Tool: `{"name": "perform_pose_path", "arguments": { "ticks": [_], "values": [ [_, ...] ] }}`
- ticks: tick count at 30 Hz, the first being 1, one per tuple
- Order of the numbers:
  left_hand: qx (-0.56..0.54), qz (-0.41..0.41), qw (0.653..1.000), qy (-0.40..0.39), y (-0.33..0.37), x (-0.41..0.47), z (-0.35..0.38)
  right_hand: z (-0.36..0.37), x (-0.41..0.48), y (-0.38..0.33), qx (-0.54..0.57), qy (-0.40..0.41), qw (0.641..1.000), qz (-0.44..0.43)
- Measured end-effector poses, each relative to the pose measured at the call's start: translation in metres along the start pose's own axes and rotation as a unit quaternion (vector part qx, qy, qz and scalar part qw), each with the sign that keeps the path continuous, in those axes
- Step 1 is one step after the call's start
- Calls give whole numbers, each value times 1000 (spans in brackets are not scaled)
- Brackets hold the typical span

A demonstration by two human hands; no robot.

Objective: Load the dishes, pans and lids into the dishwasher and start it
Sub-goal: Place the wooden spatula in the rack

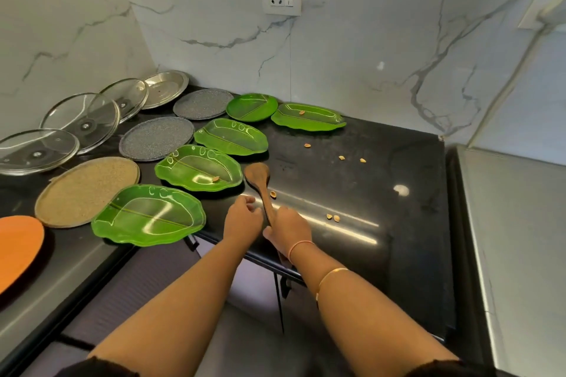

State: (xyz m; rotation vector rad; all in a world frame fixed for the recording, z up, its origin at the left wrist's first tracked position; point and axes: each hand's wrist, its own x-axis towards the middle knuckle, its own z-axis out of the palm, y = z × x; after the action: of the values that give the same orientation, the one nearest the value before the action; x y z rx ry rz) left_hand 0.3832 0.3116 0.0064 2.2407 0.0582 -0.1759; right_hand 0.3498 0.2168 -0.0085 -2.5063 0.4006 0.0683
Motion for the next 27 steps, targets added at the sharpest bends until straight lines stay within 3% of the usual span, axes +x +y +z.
{"name": "perform_pose_path", "arguments": {
  "ticks": [4,10,14,18,22,27],
  "values": [
    [-21,-29,999,-16,-2,3,1,2,-11,5,59,21,998,9],
    [-172,-70,979,-88,5,-27,13,-1,-57,25,68,95,993,-22],
    [-171,-30,975,-140,14,-62,17,-5,-100,28,48,156,986,-37],
    [-187,18,967,-171,19,-106,23,-10,-145,48,137,145,978,56],
    [-204,58,945,-249,20,-160,40,-25,-199,83,332,214,909,130],
    [-168,118,891,-406,17,-230,65,-57,-261,116,370,362,837,175]
  ]
}}
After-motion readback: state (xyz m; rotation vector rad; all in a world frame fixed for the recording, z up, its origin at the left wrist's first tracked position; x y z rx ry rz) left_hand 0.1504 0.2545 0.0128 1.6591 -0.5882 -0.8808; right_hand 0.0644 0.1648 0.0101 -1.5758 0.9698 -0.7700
